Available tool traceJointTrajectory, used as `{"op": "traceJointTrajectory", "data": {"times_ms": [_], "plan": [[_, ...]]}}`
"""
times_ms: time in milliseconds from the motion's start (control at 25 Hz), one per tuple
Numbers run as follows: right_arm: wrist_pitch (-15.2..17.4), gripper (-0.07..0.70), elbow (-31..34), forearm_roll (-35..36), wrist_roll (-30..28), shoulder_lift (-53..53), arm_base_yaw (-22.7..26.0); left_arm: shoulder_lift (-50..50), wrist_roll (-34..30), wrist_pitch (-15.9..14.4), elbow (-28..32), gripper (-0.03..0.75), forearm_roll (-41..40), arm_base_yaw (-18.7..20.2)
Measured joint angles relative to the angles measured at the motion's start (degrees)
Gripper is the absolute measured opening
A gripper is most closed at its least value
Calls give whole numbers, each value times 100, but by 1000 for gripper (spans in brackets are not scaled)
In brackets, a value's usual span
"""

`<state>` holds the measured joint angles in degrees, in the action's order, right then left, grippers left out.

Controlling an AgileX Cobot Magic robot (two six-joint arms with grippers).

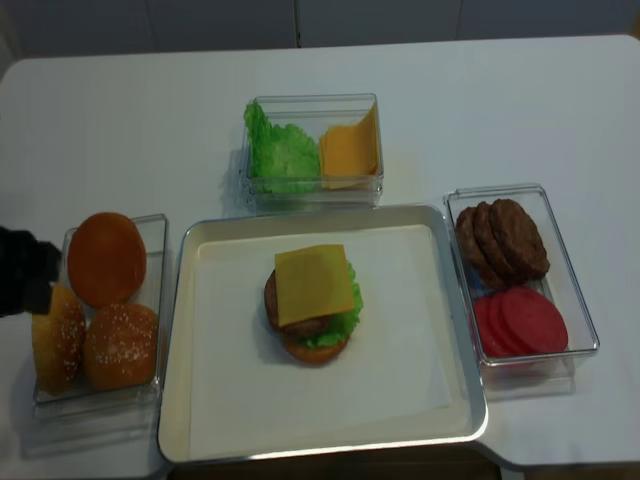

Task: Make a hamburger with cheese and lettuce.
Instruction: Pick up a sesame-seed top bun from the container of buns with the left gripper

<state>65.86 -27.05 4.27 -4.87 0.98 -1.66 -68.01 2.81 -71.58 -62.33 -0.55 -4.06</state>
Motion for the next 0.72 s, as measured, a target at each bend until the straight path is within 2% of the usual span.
{"op": "traceJointTrajectory", "data": {"times_ms": [80, 200, 720], "plan": [[0, 443, 0, 0, 0, 0, 0, -221, -194, 22, -56, 334, 227, -356], [0, 443, 0, 0, 0, 0, 0, -528, -486, 46, -56, 334, 607, -683], [0, 443, 0, 0, 0, 0, 0, -1356, -583, 115, -56, 361, 622, -735]]}}
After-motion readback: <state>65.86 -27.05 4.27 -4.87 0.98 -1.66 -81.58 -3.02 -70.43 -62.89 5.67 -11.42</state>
